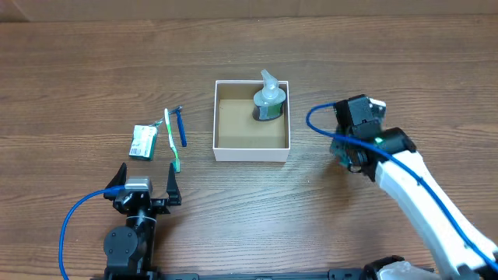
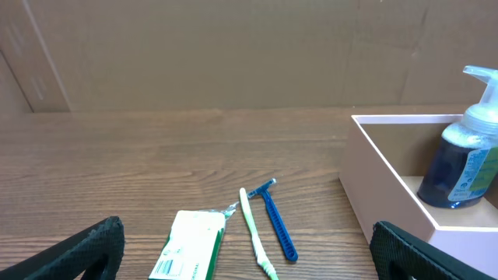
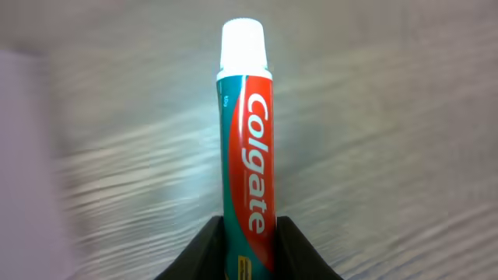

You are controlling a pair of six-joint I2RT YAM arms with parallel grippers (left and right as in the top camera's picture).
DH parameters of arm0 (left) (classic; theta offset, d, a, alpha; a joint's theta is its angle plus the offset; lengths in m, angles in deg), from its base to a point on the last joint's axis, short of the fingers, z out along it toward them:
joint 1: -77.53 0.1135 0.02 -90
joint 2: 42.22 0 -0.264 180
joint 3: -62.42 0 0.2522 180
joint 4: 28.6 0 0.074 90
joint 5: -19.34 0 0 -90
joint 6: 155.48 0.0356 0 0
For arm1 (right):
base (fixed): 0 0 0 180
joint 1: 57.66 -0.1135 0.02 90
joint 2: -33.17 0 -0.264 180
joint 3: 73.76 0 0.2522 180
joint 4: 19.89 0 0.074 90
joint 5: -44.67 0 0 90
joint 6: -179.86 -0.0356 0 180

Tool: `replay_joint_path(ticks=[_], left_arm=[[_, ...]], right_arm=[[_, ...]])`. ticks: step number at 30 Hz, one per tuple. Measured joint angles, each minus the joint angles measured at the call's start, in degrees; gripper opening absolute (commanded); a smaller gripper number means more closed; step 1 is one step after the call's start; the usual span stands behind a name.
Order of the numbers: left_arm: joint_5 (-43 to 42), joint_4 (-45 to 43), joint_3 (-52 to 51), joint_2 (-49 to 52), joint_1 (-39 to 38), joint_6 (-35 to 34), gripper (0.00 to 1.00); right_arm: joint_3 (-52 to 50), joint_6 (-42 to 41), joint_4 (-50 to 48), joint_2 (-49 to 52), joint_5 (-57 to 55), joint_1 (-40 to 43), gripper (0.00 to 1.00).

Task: Pack container
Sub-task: 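Carry the toothpaste tube into the box and release it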

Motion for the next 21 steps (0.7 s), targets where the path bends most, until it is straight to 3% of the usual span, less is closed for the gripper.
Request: replay_joint_path(ticks=[8,21], left_arm=[[0.0,0.0,0.0,0.0,0.0,0.0,1.00],[0.0,0.0,0.0,0.0,0.0,0.0,1.00]], right_arm=[[5.2,0.1,0.4,-8.7,5.2,-12.7,0.22],[5.2,-1.2,-9.5,0.9,9.1,-20.4,0.22]])
